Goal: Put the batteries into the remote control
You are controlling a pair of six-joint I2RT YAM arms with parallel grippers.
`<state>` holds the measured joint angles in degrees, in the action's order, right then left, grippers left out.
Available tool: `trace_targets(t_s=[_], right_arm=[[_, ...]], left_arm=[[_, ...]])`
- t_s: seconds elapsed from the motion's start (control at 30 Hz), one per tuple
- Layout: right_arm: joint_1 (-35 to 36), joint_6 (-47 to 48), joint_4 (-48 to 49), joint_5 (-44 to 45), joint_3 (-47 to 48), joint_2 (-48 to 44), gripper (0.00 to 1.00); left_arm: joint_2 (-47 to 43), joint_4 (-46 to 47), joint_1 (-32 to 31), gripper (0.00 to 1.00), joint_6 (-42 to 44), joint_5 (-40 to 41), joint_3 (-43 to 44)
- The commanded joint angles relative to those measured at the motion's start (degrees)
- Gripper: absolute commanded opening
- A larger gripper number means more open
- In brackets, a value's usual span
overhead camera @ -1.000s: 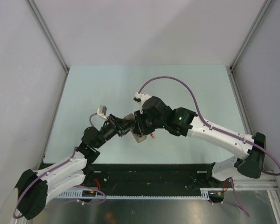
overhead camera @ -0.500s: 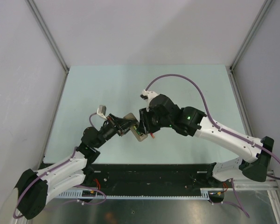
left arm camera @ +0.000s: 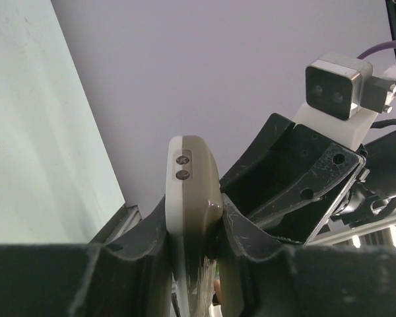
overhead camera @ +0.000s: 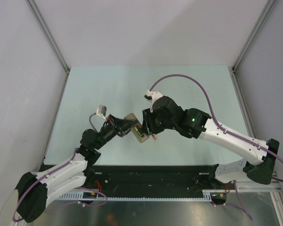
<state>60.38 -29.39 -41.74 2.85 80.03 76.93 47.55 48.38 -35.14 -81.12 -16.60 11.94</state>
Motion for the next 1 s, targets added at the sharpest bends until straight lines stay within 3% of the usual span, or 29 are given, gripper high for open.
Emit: trace_targets(t_s=[0.0,0.33,0.97], right_arm=[[0.4,0.4,-0.2,7.1,0.9,-4.1,0.41],[2.6,2.6,0.3,9.6,1.5,-4.2,0.43],[3.6,4.0,3.5,3.7,1.6,1.7,0.41]], left_arm=[[-1.0,5.2,-0.3,0.00,-0.1,-1.1,0.4],[3.2,5.2,-0.2,0.00,0.8,-1.1,1.0],[5.6,5.1,-0.2,0.00,1.1,-2.3,3.6]])
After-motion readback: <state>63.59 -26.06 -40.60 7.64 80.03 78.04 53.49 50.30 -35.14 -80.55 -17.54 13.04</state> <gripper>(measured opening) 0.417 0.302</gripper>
